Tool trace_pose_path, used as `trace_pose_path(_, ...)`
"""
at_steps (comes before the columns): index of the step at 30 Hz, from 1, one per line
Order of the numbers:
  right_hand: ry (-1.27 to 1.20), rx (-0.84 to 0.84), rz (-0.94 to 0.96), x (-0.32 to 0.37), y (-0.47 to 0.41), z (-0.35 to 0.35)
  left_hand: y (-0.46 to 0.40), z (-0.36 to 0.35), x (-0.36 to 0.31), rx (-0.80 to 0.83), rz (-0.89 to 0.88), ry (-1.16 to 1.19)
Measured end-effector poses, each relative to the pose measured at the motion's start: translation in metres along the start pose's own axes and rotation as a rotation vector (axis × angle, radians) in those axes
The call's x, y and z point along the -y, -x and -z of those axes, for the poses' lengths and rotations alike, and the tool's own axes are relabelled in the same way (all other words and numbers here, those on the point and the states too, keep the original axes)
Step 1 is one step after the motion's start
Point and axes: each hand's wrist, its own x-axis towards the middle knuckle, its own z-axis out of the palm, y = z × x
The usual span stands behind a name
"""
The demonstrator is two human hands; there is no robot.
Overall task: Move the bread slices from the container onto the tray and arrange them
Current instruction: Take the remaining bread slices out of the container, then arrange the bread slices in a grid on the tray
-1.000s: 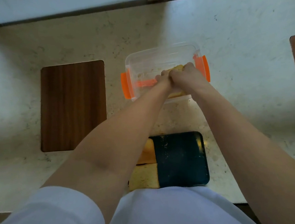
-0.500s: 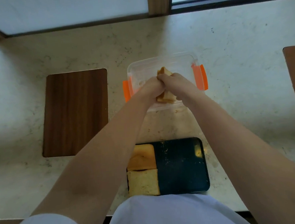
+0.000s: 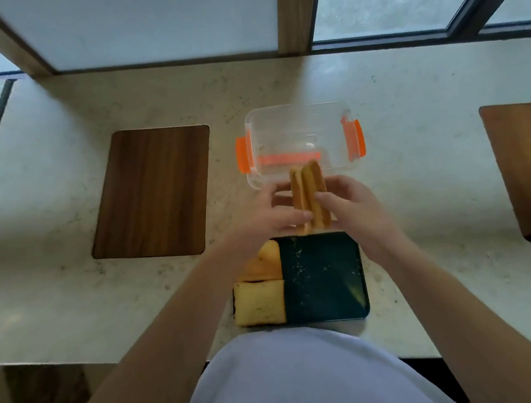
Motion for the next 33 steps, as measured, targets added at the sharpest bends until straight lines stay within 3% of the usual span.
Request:
trace_pose_path(6,-0.298,-0.021,-0.319,-0.071,0.048,-0.005,0.045,0.003,0.070,-0.093,0.169,0.158)
trace_pose_path(9,-0.444,-0.032,-0.453,-0.100,0.068,-0.008,0.060,0.000,0.097,-0.107,0.229,0.134)
trace_pose_path(12,-0.435,-0.030,-0.488,-0.126,0.082,-0.011,0.068,-0.003,0.115,-0.112,0.284,0.080)
trace_pose_path(18,-0.031,-0.081,-0.490,-0.159,0.084,-0.008,0.063,0.012,0.122,-0.247,0.327,0.105)
trace_pose_path(23,0.188,-0.164,-0.430,-0.162,0.062,0.007,0.063,0.015,0.119,-0.264,0.325,0.070)
trace_pose_path(33,0.720,0.219,-0.250,-0.121,-0.018,0.033,0.063,0.014,0.114,-0.229,0.303,-0.019)
